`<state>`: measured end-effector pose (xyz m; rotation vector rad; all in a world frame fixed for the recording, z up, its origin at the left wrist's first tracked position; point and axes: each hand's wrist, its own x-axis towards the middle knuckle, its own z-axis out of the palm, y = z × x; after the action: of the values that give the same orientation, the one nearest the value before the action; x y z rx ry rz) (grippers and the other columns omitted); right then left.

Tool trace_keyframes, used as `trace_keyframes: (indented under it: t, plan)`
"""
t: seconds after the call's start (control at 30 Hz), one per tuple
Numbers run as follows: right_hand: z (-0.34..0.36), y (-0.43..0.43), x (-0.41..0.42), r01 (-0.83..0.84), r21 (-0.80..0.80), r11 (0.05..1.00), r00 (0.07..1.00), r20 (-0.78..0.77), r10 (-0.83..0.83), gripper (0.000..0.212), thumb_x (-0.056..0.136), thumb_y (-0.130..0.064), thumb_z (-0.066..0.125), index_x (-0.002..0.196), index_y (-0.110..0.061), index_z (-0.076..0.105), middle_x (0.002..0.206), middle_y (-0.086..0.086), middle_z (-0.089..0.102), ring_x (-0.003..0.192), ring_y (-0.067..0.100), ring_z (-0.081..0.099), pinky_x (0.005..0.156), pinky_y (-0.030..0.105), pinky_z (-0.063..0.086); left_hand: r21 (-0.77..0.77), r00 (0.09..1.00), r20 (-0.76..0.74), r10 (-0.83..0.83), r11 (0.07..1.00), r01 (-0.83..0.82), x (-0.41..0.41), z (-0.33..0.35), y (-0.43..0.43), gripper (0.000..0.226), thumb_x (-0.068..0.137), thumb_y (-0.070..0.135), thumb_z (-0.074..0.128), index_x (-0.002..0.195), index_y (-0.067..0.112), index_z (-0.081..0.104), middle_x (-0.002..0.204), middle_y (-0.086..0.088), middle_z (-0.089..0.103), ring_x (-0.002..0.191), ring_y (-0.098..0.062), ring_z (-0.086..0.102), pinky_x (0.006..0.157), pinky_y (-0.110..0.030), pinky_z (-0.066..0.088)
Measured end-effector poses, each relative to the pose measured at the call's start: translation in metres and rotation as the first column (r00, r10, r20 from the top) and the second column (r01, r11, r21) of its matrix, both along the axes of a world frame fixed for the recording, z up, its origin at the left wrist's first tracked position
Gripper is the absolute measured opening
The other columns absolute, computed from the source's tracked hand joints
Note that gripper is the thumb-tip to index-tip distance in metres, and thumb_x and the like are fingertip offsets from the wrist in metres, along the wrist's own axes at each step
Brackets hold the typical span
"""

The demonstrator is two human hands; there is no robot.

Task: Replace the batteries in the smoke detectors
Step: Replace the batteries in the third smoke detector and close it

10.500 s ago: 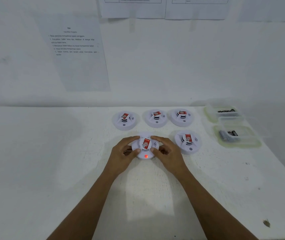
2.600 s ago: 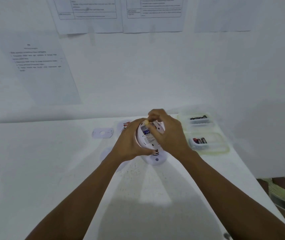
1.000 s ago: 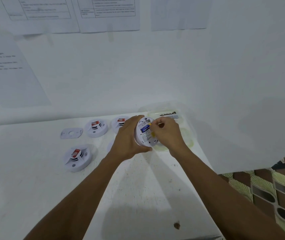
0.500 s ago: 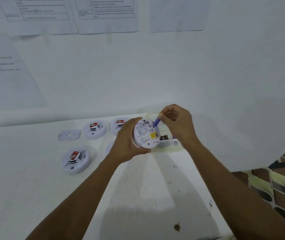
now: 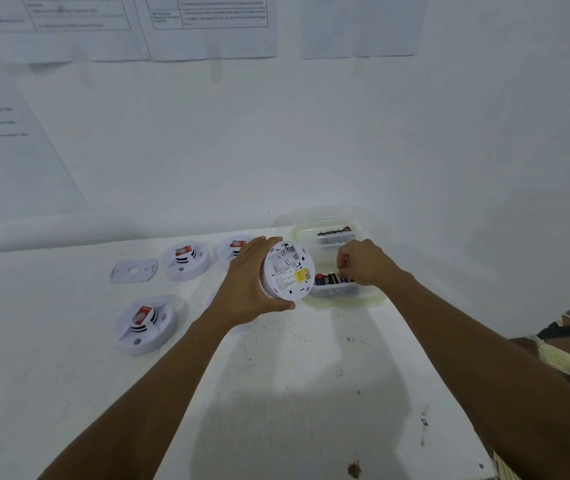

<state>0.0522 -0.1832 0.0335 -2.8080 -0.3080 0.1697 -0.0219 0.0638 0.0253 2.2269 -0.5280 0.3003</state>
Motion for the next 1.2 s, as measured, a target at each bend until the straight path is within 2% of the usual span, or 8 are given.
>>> trace_keyframes:
  t: [0.13,0.27,0.43,0.57,0.77,0.9,1.07,1.2]
  plan:
    - [-0.001,-0.005,0.003,0.009,0.093,0.996,1.000,-0.026,-0.006,0.012,0.081,-0.014,0.073,0.079,-0.021,0.064,0.086,-0.002,0.067,0.080,0.016,0.065,0.080,0.029,0.053,0.019,1.000,-0.015,0.001,1.000,-0.001,0.014,-0.006,0.003,0.099,0.052,0.049,0.087,0.136,0.023,0.042,0.134,0.008,0.049,0.126,-0.010,0.041,0.109,-0.035,0.033]
    - [0.006,-0.009,0.008,0.027,0.251,0.968,0.999,-0.048,-0.015,0.010,0.083,-0.005,0.069,0.087,-0.015,0.068,0.085,0.004,0.070,0.074,0.021,0.068,0.070,0.033,0.059,-0.012,1.000,-0.004,-0.017,1.000,0.017,0.025,-0.005,0.001,0.097,0.053,0.049,0.086,0.135,0.021,0.043,0.133,0.006,0.050,0.124,-0.009,0.043,0.107,-0.023,0.030]
    - [0.024,-0.007,0.032,0.013,0.356,0.935,0.992,0.111,-0.056,0.008,0.085,-0.008,0.066,0.086,-0.016,0.070,0.077,0.002,0.069,0.064,0.012,0.061,0.055,0.015,0.047,-0.033,1.000,-0.001,-0.005,0.999,0.005,0.039,-0.006,0.000,0.098,0.050,0.058,0.081,0.135,0.027,0.041,0.133,0.008,0.050,0.125,-0.008,0.043,0.105,-0.018,0.027]
    - [0.033,0.000,0.069,0.028,0.319,0.947,0.987,0.143,-0.077,0.006,0.085,-0.011,0.067,0.088,-0.015,0.070,0.081,0.002,0.071,0.067,0.014,0.064,0.058,0.019,0.049,-0.024,1.000,0.005,-0.001,1.000,0.001,0.049,-0.003,0.002,0.098,0.050,0.054,0.085,0.133,0.033,0.038,0.132,0.013,0.047,0.123,-0.004,0.039,0.101,-0.008,0.024]
    - [0.024,0.023,0.111,0.027,0.094,0.995,1.000,-0.011,-0.027,0.014,0.075,-0.011,0.075,0.084,-0.019,0.070,0.091,-0.002,0.066,0.070,0.015,0.064,0.072,0.030,0.055,-0.023,1.000,-0.011,0.007,1.000,-0.007,0.061,-0.001,0.010,0.098,0.051,0.047,0.087,0.135,0.032,0.037,0.133,0.014,0.045,0.124,-0.001,0.036,0.100,-0.006,0.022]
    - [0.015,0.037,0.120,0.061,0.042,0.997,0.998,-0.022,-0.061,0.021,0.068,-0.016,0.083,0.078,-0.022,0.065,0.090,-0.004,0.062,0.076,0.018,0.060,0.068,0.027,0.047,-0.017,1.000,-0.013,0.016,1.000,-0.016,0.070,-0.003,0.013,0.101,0.051,0.046,0.089,0.137,0.028,0.038,0.134,0.014,0.044,0.125,-0.001,0.035,0.101,-0.007,0.022]
    - [0.006,0.045,0.125,0.070,0.043,0.997,0.996,-0.052,-0.068,0.024,0.068,-0.016,0.086,0.084,-0.016,0.068,0.092,-0.001,0.064,0.077,0.018,0.060,0.070,0.026,0.044,-0.021,0.999,-0.032,0.021,1.000,-0.022,0.077,-0.007,0.015,0.103,0.051,0.048,0.087,0.138,0.023,0.039,0.137,0.010,0.045,0.127,-0.004,0.036,0.103,-0.011,0.023]
    - [0.015,0.037,0.123,0.182,0.289,0.940,0.982,-0.112,-0.156,0.027,0.067,-0.010,0.082,0.091,-0.020,0.073,0.087,0.006,0.072,0.068,0.019,0.066,0.056,0.021,0.048,-0.032,0.999,-0.041,0.027,0.999,-0.029,0.079,-0.011,0.017,0.103,0.050,0.048,0.088,0.138,0.025,0.040,0.137,0.011,0.046,0.127,-0.004,0.037,0.102,-0.014,0.026]
